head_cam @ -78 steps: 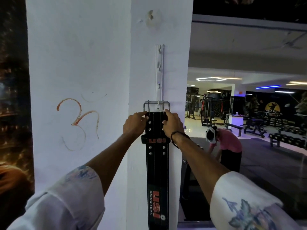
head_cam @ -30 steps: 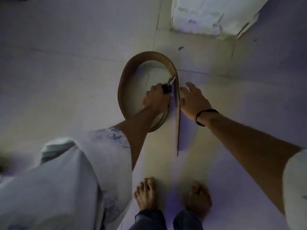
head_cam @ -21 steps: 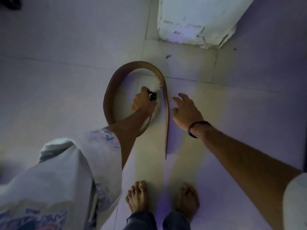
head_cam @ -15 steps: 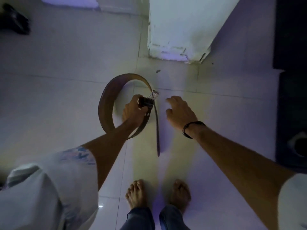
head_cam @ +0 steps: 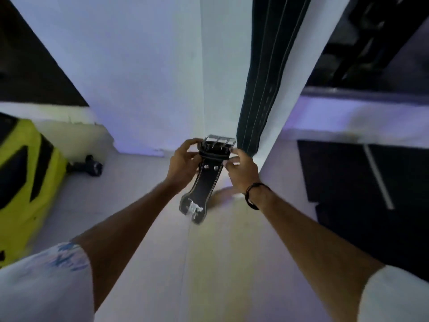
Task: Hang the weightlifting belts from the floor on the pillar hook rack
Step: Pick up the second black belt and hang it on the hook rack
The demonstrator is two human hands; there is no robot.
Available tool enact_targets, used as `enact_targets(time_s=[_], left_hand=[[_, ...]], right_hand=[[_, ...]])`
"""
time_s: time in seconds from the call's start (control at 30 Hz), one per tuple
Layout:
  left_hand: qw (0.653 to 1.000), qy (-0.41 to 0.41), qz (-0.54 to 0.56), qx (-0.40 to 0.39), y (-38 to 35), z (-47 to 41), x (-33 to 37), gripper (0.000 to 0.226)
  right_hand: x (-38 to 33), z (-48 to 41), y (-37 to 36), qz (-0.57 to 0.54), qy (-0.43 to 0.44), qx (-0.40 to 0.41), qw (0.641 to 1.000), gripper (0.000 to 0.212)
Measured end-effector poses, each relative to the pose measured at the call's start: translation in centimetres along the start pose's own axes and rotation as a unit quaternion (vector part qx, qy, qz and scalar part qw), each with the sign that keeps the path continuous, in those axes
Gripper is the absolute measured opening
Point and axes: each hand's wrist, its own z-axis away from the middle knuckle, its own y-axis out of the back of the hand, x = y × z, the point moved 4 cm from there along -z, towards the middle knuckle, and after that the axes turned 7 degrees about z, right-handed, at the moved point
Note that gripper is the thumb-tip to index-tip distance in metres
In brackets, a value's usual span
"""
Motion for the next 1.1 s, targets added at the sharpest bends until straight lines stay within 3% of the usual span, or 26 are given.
enact_targets(time_s=[0.13,0.4,0.57,0.67,0.87,1.1], left_hand=[[0.999,-0.053,0.012,0.000,1.2,2.1,14.4,0.044],[0.988,-0.137,0.065,-0.040,-0.4,6.9,39.9,0.039],[0.975,-0.185,0.082,-0.092,-2.1,9.3,52.6,0.032],[0.964,-0.226,0.065,-0.125,-2.3,10.3,58.5,0.055],[0.944,-0.291,0.056,-0.143,-3.3,12.5,67.2,0.039],[0.937,-0.314,0.109,-0.104,-4.2,14.5,73.2,0.036]], right_hand=[[-10.6,3.1,8.5,-0.038,0.083,0.037,0.995,0.017],[-29.8,8.8,24.2,-0.100,0.165,0.142,0.971,0.026],[-39.1,12.0,32.9,-0.104,0.213,0.191,0.952,0.019],[-43.2,13.5,37.1,-0.120,0.223,0.203,0.946,0.016],[-48.9,16.0,43.5,-0.132,0.250,0.197,0.939,0.024],[-49.8,19.1,45.5,-0.085,0.329,0.236,0.910,0.010]])
